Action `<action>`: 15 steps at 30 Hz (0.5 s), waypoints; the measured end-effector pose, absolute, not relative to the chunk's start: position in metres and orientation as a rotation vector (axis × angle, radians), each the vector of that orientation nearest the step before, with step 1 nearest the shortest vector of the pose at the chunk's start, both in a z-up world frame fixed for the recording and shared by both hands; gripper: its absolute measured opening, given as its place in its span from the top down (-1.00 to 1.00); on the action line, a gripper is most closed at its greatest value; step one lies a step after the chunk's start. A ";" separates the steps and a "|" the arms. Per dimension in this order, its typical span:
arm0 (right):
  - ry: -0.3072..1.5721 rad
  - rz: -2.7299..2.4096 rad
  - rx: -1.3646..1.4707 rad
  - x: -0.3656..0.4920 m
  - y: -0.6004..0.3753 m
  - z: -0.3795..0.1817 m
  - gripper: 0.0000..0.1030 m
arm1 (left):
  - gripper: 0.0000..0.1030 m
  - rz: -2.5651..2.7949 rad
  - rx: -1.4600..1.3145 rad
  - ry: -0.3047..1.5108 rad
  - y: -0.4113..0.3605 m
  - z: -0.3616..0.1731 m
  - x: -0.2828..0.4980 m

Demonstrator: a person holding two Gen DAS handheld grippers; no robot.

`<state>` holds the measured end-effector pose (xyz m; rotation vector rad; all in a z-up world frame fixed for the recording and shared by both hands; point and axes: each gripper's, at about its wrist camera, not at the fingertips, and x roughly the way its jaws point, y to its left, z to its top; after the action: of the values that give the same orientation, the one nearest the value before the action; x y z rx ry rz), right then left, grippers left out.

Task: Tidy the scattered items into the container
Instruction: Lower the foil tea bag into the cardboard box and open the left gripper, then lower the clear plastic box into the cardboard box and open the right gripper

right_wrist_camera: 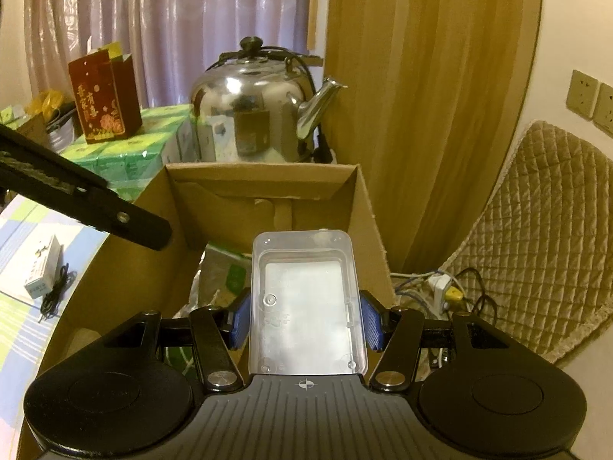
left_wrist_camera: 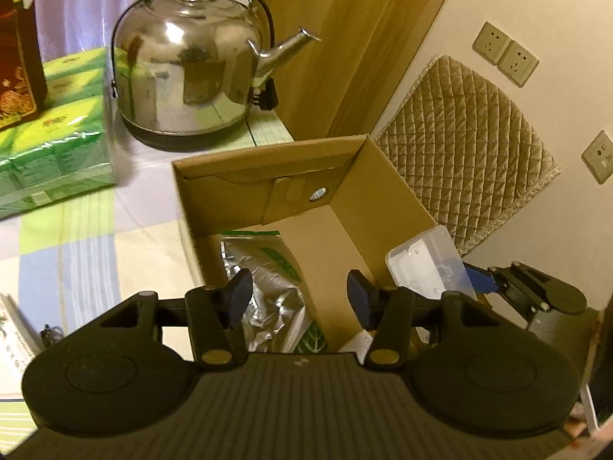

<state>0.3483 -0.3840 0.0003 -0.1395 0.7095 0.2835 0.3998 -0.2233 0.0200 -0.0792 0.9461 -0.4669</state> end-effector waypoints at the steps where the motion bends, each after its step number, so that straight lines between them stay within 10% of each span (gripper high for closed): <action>1: 0.715 0.285 -0.140 0.349 -0.383 0.000 -0.05 | 0.05 -0.465 -0.078 0.941 -0.221 0.022 0.397; 15: 0.825 0.318 -0.175 0.365 -0.365 -0.012 -0.05 | -0.07 -0.472 -0.052 0.910 -0.200 0.027 0.374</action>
<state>0.3652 -0.3650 -0.0118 -0.1751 0.8255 0.3182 0.3741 -0.1997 0.0268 -0.0521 0.9103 -0.4721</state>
